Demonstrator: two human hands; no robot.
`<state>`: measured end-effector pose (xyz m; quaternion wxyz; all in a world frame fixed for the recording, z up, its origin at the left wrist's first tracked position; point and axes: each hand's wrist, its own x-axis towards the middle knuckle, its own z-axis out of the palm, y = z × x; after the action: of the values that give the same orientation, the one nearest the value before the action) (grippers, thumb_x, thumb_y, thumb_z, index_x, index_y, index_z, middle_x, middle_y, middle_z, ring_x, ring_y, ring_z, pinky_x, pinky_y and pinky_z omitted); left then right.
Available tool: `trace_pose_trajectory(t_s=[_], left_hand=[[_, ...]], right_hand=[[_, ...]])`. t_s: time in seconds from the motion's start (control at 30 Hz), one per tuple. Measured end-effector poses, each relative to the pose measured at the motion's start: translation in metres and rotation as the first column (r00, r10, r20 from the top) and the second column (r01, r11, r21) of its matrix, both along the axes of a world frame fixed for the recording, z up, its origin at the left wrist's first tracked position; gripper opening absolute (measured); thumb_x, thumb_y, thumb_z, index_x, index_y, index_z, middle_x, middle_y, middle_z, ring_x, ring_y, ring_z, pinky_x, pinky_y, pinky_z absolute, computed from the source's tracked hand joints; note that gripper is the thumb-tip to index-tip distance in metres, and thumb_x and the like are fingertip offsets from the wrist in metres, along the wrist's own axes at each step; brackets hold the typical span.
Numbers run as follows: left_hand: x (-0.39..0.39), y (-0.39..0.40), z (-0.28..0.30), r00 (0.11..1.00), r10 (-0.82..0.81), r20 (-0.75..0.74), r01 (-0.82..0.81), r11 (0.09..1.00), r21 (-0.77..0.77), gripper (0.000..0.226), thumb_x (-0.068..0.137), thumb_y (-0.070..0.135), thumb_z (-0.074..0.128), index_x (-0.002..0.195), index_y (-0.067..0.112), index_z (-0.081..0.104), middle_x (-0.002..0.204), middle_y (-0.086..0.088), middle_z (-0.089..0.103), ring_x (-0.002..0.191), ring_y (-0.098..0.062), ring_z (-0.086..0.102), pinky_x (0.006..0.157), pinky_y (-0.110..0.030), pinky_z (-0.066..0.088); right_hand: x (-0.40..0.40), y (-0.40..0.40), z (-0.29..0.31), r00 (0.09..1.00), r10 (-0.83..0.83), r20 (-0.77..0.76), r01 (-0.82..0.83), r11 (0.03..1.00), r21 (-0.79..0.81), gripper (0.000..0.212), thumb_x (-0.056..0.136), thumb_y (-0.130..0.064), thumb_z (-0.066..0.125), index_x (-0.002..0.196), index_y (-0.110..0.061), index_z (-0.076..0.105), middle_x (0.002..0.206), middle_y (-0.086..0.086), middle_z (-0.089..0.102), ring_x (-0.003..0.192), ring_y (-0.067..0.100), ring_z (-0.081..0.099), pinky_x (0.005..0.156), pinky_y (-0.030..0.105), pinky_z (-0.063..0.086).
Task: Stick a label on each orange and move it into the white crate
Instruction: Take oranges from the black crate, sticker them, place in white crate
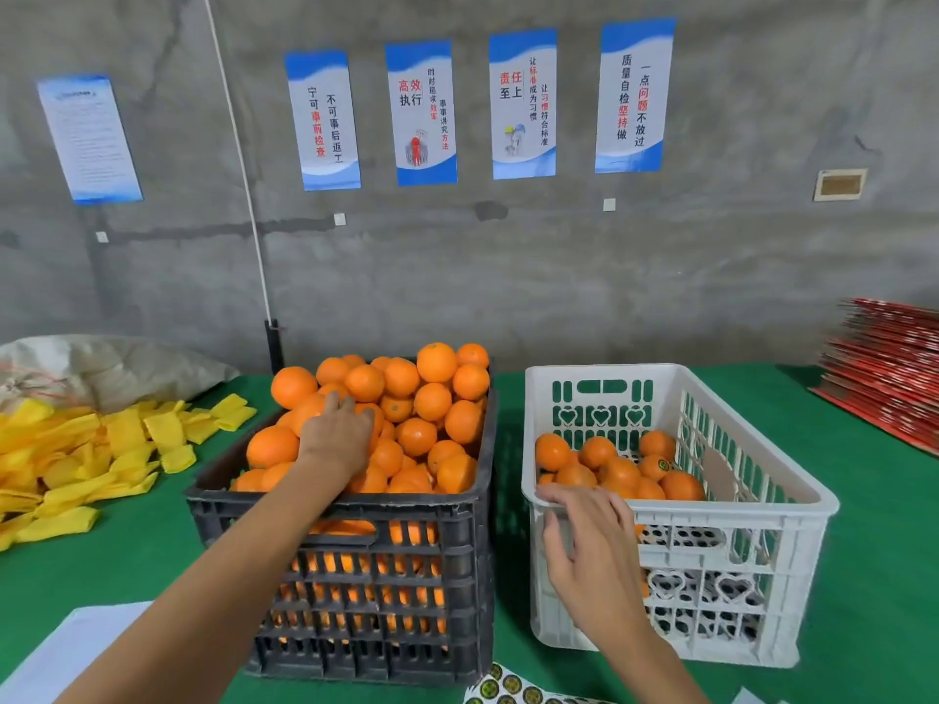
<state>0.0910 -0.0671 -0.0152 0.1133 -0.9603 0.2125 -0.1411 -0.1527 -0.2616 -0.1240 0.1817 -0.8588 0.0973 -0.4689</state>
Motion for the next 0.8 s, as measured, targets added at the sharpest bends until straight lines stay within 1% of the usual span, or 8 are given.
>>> trace_pose_trajectory(t_s=[0.17,0.3,0.43,0.5,0.57,0.63,0.7,0.8], left_hand=[[0.012,-0.003,0.009,0.983,0.138,0.123,-0.140,0.990,0.009,0.043,0.106,0.028,0.051,0.147,0.018,0.041,0.146,-0.014,0.041,0.114,-0.027,0.065,0.068,-0.033,0.047],[0.031,0.018,0.019,0.972,0.216,-0.094,-0.228,0.964,-0.141,0.064,0.101,0.048,0.060,0.154,0.023,0.033,0.140,-0.015,0.054,0.126,-0.034,0.060,0.088,-0.040,0.049],[0.014,0.027,0.029,0.995,0.095,-0.028,-0.099,0.943,-0.319,0.073,0.091,0.052,0.073,0.152,0.029,0.039,0.133,-0.015,0.059,0.119,-0.040,0.063,0.091,-0.049,0.054],[-0.010,0.023,0.020,0.993,-0.113,0.040,0.115,0.808,-0.577,0.072,0.087,0.052,0.077,0.149,0.037,0.044,0.133,-0.014,0.058,0.114,-0.040,0.063,0.088,-0.051,0.056],[-0.045,0.014,0.009,0.914,-0.388,0.116,0.317,0.506,-0.802,0.070,0.083,0.052,0.082,0.144,0.040,0.049,0.135,-0.003,0.059,0.116,-0.025,0.061,0.091,-0.041,0.054],[-0.087,0.003,-0.008,0.808,-0.551,0.208,0.429,0.307,-0.850,0.071,0.082,0.053,0.084,0.143,0.044,0.049,0.133,0.009,0.057,0.118,-0.009,0.057,0.094,-0.025,0.048],[-0.124,-0.008,-0.026,0.729,-0.612,0.306,0.535,0.231,-0.813,0.072,0.084,0.052,0.082,0.147,0.043,0.047,0.131,0.012,0.053,0.120,-0.005,0.054,0.096,-0.017,0.045],[-0.164,-0.023,-0.056,0.667,-0.634,0.392,0.641,0.219,-0.735,0.072,0.088,0.048,0.076,0.152,0.035,0.046,0.133,0.004,0.048,0.122,-0.013,0.053,0.098,-0.021,0.046]], right_hand=[[0.003,-0.005,-0.005,1.000,0.014,0.026,-0.013,0.999,-0.049,0.028,0.092,-0.013,0.058,0.116,-0.024,0.068,0.108,-0.014,0.067,0.106,0.008,0.060,0.111,0.018,0.021],[0.006,-0.008,-0.011,0.999,-0.006,0.041,0.010,0.995,-0.103,0.030,0.091,-0.013,0.056,0.118,-0.022,0.067,0.110,-0.012,0.066,0.108,0.011,0.059,0.114,0.022,0.021],[0.007,-0.005,-0.013,0.999,-0.022,0.041,0.026,0.994,-0.111,0.029,0.091,-0.014,0.057,0.118,-0.021,0.066,0.109,-0.009,0.066,0.107,0.014,0.060,0.112,0.024,0.023],[0.007,-0.002,-0.010,0.998,-0.017,0.055,0.021,0.996,-0.086,0.027,0.091,-0.013,0.060,0.115,-0.021,0.068,0.107,-0.009,0.068,0.105,0.015,0.061,0.110,0.028,0.029],[0.007,0.005,-0.002,0.997,-0.010,0.074,0.009,1.000,0.018,0.020,0.096,-0.016,0.059,0.112,-0.023,0.069,0.109,-0.013,0.069,0.108,0.009,0.060,0.108,0.035,0.035],[0.003,0.016,0.006,0.993,0.079,0.087,-0.096,0.971,0.217,0.018,0.103,-0.027,0.057,0.118,-0.028,0.068,0.117,-0.021,0.066,0.118,-0.004,0.052,0.106,0.039,0.040],[-0.004,0.030,0.016,0.960,0.237,0.147,-0.277,0.881,0.385,0.025,0.104,-0.044,0.053,0.124,-0.036,0.065,0.123,-0.023,0.064,0.125,-0.001,0.053,0.102,0.035,0.046],[-0.020,0.041,0.014,0.917,0.323,0.234,-0.395,0.819,0.417,0.022,0.101,-0.051,0.052,0.117,-0.040,0.063,0.113,-0.020,0.068,0.112,0.009,0.065,0.088,0.024,0.053]])
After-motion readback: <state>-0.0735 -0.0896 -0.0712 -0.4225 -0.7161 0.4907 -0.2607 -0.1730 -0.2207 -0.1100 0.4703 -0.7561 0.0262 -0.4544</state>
